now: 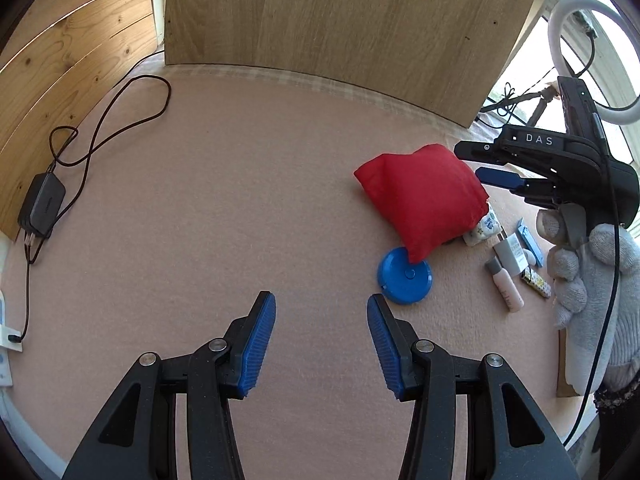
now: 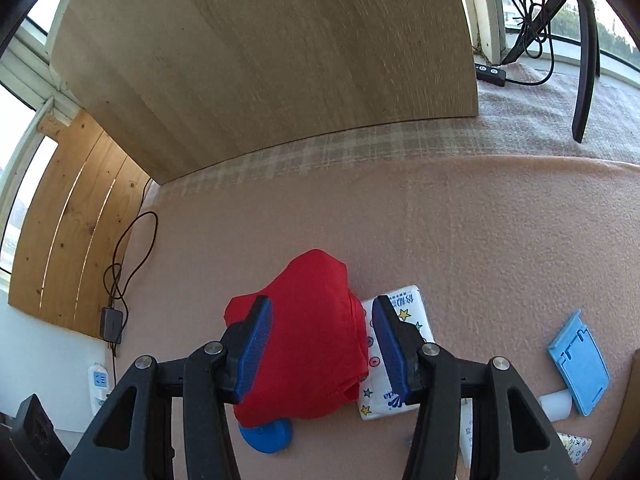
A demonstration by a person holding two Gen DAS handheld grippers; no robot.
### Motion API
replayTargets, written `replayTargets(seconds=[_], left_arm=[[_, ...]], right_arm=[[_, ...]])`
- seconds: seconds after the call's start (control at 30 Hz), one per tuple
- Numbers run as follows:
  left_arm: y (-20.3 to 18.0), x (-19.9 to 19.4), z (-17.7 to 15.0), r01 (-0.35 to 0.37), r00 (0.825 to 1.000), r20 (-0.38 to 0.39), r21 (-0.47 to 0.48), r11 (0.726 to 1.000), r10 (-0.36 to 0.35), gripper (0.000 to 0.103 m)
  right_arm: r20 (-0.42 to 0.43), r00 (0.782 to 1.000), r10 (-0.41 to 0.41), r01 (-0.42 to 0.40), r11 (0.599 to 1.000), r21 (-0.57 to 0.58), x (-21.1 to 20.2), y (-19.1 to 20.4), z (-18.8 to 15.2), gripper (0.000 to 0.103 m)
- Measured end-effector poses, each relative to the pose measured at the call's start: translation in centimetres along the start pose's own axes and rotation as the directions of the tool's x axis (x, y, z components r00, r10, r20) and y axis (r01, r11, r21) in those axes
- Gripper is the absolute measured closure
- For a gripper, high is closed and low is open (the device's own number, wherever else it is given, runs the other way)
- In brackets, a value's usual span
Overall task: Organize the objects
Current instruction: 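Grasp the red fabric bag with the right gripper, then carry the red bag away from the items and set it down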
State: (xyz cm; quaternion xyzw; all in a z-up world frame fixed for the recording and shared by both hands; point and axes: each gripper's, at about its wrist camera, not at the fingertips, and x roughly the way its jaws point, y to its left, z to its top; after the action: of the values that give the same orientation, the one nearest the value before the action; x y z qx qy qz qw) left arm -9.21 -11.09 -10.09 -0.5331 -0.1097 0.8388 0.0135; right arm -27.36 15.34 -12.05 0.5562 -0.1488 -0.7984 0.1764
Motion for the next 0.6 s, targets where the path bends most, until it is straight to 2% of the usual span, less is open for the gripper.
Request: replayTargets(seconds=[0.17, 0.33, 0.43, 0.6], left_arm=[[0.6, 0.4, 0.3, -0.005, 1.0, -0.008, -0.007, 1.0, 0.005, 0.051], [1.3, 0.8, 0.6, -0.005, 1.0, -0.012, -0.022, 1.0, 0.005, 0.051], [1.8, 0.8, 0.8, -0.004, 1.0, -0.011, -0.031, 1.0, 0.004, 0.051], [2.9, 0.4, 0.8, -0.004, 1.0, 0.0, -0.055, 0.998, 0.004, 0.051]], right_arm=[[-0.032, 0.999, 0.013, -0.014, 1.0, -0.022, 1.6, 0.7, 1.0, 0.055], [-0.058, 0.994, 0.09, -0.091, 0.996, -0.013, 1.7, 1.7, 0.8, 0.055], [-0.086, 0.984, 0.157, -0.157, 0.988, 0.006, 1.6, 2.3, 0.5, 0.055], [-0.118, 0.969, 0.216, -0.22, 0.975, -0.021, 0.8, 4.6, -0.9, 0.055]])
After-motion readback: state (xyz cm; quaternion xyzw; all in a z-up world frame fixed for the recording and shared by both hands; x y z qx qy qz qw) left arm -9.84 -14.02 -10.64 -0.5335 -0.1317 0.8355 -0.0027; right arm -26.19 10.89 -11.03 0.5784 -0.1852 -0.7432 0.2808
